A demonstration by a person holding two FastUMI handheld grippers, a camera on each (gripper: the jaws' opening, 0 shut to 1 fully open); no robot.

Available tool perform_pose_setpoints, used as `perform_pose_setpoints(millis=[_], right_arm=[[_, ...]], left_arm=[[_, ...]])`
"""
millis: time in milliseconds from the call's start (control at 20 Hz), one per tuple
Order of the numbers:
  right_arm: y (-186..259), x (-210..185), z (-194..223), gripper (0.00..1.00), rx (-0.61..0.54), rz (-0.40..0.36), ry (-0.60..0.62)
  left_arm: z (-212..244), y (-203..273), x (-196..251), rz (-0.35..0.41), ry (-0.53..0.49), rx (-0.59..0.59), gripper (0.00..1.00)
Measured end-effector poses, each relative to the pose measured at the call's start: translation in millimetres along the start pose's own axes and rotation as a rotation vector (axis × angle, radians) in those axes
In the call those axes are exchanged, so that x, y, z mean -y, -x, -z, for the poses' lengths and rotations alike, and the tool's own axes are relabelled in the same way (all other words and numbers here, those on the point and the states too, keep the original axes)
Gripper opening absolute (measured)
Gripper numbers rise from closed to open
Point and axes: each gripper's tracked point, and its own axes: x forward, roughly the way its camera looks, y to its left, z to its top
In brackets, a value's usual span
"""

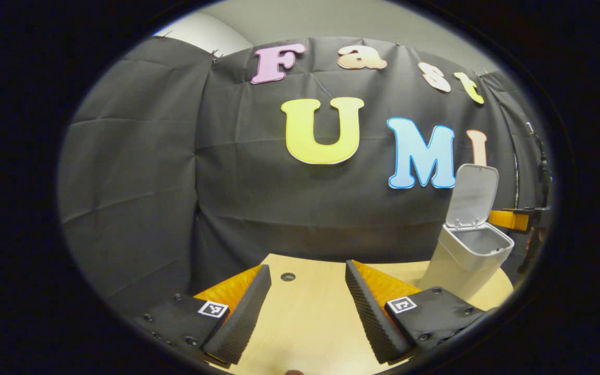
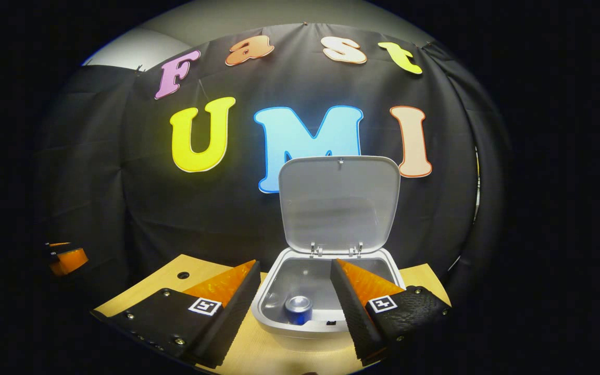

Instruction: Press the lid of the desktop garbage bin to open it, pick up the crumpled paper on the desktop and throw it into the bin, then pick up the pop can on the desktop and drop it into the bin, and finally close the garbage bin lid.

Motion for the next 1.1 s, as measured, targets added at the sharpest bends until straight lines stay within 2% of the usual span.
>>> perform_pose_setpoints(millis=[350, 550, 600, 650, 900, 950, 1050, 1100], right_arm=[[1, 6, -12, 0.87, 0.028, 0.013, 0.006], [-2, 12, -37, 0.87, 0.080, 0.032, 0.039], [-4, 12, -44, 0.87, 0.091, 0.033, 0.045], [-5, 12, -51, 0.87, 0.102, 0.034, 0.053], [-9, 15, -97, 0.87, 0.199, 0.055, 0.121], [-12, 22, -95, 0.87, 0.212, 0.056, 0.118], [-16, 24, -105, 0.87, 0.231, 0.066, 0.109], [-18, 27, -109, 0.87, 0.243, 0.076, 0.104]], left_arm=[[2, 2, -1, 0.001, -0.004, -0.001, 1.00], [7, 2, -3, 0.000, -0.006, -0.010, 1.00], [8, 3, -5, -0.002, -0.011, -0.012, 0.95], [9, 1, -7, -0.004, -0.014, -0.013, 1.00], [10, 0, -8, 0.000, -0.011, -0.015, 1.00], [11, -1, -8, 0.000, -0.010, -0.016, 1.00], [13, 0, -8, 0.001, -0.005, -0.018, 0.85], [14, -1, -9, 0.001, -0.004, -0.019, 0.85]])
